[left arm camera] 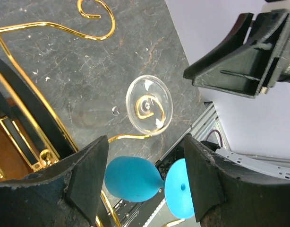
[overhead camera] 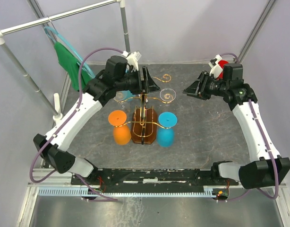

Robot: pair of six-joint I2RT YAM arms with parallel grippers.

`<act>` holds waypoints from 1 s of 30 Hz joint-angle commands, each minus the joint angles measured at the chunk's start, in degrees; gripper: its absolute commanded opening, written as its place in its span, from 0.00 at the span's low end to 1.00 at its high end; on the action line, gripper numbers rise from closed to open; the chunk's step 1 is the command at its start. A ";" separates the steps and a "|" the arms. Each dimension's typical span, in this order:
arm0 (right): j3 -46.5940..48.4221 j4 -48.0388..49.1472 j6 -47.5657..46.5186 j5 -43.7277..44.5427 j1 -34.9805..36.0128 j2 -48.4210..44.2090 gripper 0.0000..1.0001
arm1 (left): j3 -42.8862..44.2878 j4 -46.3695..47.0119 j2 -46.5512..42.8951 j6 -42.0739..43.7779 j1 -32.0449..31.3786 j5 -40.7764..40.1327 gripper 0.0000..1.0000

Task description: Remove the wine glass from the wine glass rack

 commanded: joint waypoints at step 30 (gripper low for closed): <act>0.72 0.29 -1.40 1.68 -2.16 -4.50 0.47 | 10.95 -7.88 14.90 4.43 -3.42 -1.19 0.66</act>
